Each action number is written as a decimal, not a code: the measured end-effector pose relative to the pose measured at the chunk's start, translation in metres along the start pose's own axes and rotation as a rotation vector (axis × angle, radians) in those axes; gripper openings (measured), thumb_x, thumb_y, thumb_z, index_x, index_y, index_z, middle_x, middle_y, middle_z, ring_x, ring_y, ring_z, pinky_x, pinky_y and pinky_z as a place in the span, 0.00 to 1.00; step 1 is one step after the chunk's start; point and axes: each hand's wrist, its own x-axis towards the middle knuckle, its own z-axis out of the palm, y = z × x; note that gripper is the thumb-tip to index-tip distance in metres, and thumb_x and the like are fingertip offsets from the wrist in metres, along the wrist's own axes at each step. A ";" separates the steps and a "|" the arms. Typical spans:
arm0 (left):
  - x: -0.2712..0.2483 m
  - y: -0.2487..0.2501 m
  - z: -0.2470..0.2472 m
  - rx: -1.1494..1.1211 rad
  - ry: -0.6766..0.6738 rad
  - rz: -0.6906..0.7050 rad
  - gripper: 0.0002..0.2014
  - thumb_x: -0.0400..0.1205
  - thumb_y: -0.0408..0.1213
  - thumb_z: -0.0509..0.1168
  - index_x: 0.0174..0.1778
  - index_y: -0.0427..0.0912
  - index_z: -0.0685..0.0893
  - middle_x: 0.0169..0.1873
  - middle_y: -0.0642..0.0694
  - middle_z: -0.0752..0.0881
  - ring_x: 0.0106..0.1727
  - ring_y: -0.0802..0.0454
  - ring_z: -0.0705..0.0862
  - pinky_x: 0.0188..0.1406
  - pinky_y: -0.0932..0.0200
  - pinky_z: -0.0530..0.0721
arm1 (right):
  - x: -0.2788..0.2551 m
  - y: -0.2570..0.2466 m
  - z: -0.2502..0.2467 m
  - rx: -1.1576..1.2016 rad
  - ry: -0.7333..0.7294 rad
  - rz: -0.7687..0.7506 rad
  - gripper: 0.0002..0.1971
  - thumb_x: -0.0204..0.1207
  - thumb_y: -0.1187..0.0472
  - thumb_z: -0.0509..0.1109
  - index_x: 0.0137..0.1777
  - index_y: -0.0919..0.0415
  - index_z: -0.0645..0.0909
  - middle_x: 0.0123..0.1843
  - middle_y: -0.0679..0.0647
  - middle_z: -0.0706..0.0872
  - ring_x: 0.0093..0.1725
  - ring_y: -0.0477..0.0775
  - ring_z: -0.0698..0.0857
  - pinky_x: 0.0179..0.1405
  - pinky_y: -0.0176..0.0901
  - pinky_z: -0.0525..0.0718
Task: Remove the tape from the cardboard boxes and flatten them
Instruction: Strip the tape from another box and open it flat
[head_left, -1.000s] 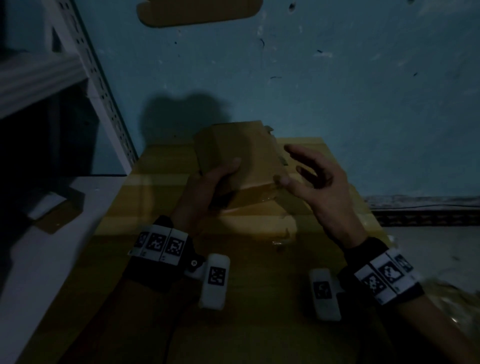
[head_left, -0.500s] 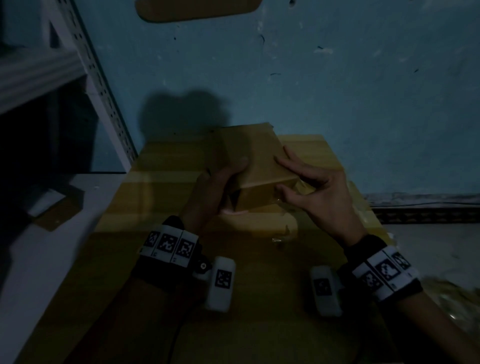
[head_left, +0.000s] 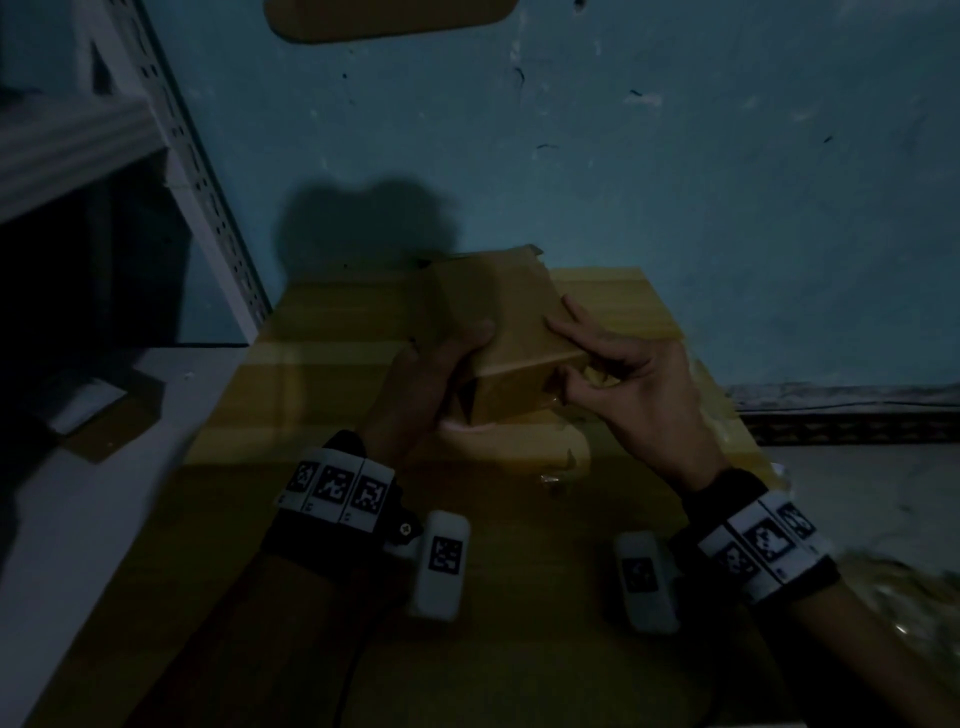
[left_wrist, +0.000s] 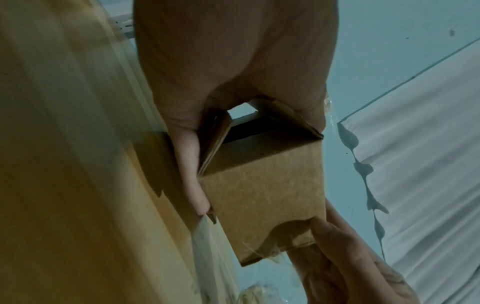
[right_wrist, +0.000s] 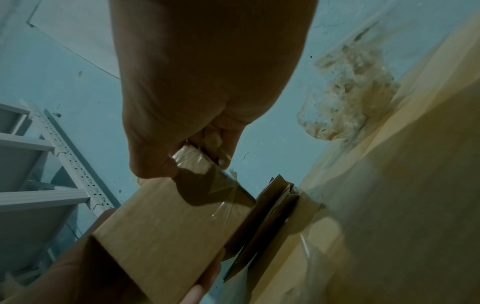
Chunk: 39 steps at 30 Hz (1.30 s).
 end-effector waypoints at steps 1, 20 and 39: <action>0.000 0.000 0.000 0.003 -0.007 0.006 0.34 0.72 0.56 0.75 0.72 0.43 0.80 0.59 0.41 0.90 0.56 0.43 0.90 0.59 0.40 0.87 | 0.000 -0.001 0.001 -0.006 0.008 0.001 0.27 0.71 0.78 0.79 0.69 0.60 0.84 0.74 0.55 0.80 0.79 0.44 0.77 0.69 0.32 0.81; 0.002 -0.003 -0.003 -0.066 0.042 -0.081 0.33 0.65 0.58 0.79 0.62 0.44 0.84 0.52 0.41 0.92 0.55 0.39 0.90 0.65 0.31 0.83 | 0.003 0.006 0.004 -0.074 -0.015 0.047 0.30 0.71 0.69 0.83 0.73 0.55 0.83 0.81 0.52 0.76 0.80 0.42 0.75 0.74 0.53 0.83; -0.006 -0.001 0.005 -0.094 0.005 -0.069 0.30 0.68 0.55 0.75 0.64 0.44 0.83 0.55 0.38 0.91 0.57 0.38 0.90 0.62 0.30 0.84 | 0.001 0.008 0.001 -0.099 -0.024 -0.017 0.29 0.72 0.75 0.80 0.73 0.60 0.83 0.81 0.60 0.76 0.81 0.48 0.75 0.70 0.35 0.81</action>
